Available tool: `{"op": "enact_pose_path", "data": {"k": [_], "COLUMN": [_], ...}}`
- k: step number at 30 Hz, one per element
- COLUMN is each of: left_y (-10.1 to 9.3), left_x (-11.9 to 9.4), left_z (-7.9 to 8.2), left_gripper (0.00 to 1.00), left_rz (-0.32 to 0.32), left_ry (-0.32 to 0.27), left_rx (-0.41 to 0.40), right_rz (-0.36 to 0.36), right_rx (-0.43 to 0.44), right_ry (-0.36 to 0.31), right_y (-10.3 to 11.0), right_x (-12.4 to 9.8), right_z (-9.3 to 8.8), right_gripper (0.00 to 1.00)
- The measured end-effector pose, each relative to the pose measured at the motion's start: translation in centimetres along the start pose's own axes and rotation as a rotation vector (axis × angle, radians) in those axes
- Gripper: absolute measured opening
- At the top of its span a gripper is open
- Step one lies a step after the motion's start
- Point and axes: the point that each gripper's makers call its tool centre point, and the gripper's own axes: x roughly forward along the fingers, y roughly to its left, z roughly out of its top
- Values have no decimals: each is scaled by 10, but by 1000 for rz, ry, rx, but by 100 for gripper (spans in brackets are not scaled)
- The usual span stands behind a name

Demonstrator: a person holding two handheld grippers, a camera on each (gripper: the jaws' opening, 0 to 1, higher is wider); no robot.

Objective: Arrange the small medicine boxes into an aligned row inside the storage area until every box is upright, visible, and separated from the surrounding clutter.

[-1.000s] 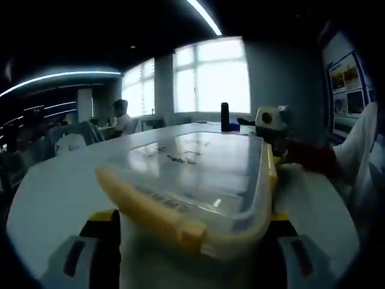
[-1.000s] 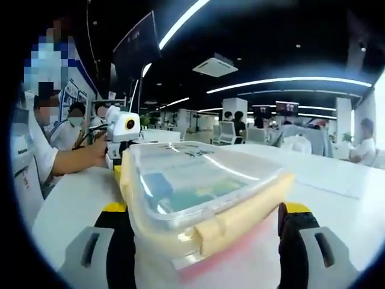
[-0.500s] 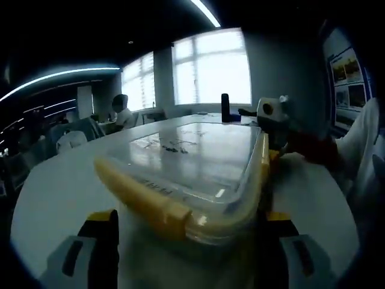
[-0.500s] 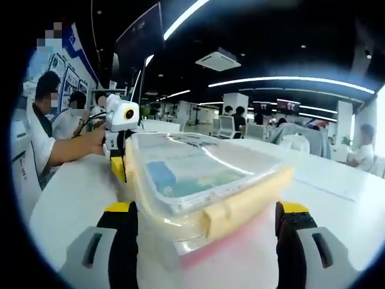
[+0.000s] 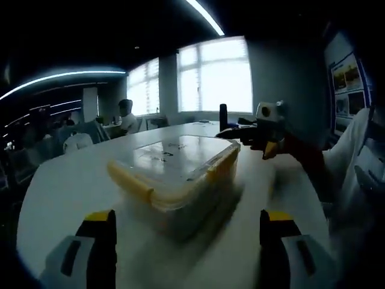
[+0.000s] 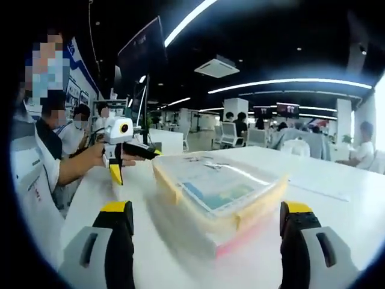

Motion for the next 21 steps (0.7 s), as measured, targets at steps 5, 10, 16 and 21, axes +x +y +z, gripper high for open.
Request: {"op": "enact_pose_path", "data": {"k": [5,10,16,21], "left_y": [-12,-22,-29,-31], "left_x": [-12,-24,-36,-48], "left_z": [11,13,11,7], "left_gripper": [99,99,99,99], "left_rz": [2,8,23,43], "left_ry": [-22,-38,-42,-42], "left_rx": [19,23,35,29], "right_rz": [10,9,5,13], "right_rx": [2,-8,-39,-41], "right_ry": [-11,-23,-39,-21], "right_y": [12,20,29,38], "right_x": [-10,-19,-25,-29], "right_z": [9,15,23,22], "right_gripper": [100,100,100,100]}}
